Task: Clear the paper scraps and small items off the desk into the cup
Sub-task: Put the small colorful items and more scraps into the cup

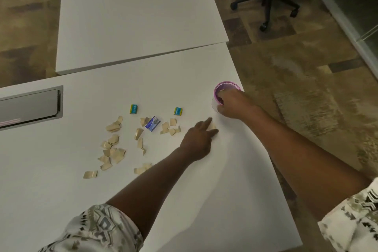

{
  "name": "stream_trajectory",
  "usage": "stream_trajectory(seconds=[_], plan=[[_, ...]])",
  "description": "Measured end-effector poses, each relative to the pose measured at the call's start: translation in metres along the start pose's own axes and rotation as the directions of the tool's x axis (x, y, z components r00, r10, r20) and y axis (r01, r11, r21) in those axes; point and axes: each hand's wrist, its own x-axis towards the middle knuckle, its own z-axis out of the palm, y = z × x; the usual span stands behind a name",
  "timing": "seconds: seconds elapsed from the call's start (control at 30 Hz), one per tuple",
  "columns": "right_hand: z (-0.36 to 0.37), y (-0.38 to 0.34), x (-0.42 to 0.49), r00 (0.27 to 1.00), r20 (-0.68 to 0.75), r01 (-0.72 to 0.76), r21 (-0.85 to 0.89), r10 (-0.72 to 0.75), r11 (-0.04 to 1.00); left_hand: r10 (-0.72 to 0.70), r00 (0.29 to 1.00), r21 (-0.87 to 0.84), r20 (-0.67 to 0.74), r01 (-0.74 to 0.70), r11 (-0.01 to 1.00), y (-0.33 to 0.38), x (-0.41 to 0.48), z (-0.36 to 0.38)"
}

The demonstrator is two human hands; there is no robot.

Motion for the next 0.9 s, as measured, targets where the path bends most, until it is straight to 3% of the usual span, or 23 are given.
stream_trajectory(seconds=[0.13, 0.33, 0.5, 0.63, 0.8, 0.9], plan=[[-0.007, -0.004, -0.01, 0.979, -0.203, 0.018, 0.07, -0.004, 0.997, 0.097, 0.991, 0.214, 0.088, -0.113, 0.97, 0.0, 0.006, 0.008], [0.007, -0.029, -0.046, 0.887, -0.461, 0.119, 0.201, -0.014, 0.972, 0.207, 0.976, 0.257, -0.067, -0.183, 0.949, -0.016, -0.008, 0.014], [0.05, -0.07, -0.062, 0.951, -0.305, 0.147, 0.321, -0.045, 0.936, 0.172, 0.975, 0.211, -0.143, -0.139, 0.967, -0.048, -0.039, 0.02], [0.082, -0.099, -0.054, 0.98, -0.18, 0.144, 0.345, -0.085, 0.927, -0.026, 0.972, 0.14, -0.234, 0.061, 0.988, -0.072, -0.065, 0.023], [0.106, -0.132, -0.035, 0.981, -0.072, 0.193, 0.266, -0.181, 0.944, -0.323, 0.84, 0.013, -0.436, 0.365, 0.931, -0.108, -0.083, 0.005], [0.111, -0.146, -0.027, 0.974, -0.004, 0.222, 0.177, -0.225, 0.959, -0.424, 0.77, -0.123, -0.477, 0.42, 0.899, -0.124, -0.08, -0.012]])
